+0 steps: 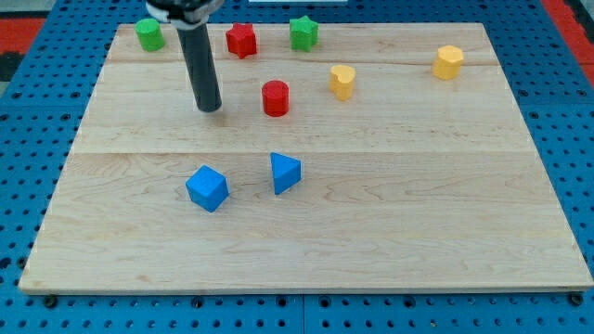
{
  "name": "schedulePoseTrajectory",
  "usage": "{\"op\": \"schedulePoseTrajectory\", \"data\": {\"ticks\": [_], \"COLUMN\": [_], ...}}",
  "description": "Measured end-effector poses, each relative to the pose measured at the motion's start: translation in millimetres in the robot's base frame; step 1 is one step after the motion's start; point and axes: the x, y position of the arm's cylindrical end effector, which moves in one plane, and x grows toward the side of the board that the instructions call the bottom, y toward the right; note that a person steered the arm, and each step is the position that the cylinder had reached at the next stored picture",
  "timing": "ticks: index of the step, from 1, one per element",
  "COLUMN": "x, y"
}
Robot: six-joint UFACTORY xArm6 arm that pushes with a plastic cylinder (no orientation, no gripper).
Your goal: Place the blue triangle right to the yellow heart
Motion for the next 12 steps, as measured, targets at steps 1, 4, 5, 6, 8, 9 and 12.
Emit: {"op": "schedulePoseTrajectory", "data": {"ticks": [1, 4, 5, 6, 8, 9, 12], "x": [27, 143, 147, 143, 183, 129, 69], "y": [23, 114, 166, 163, 107, 106, 120]}}
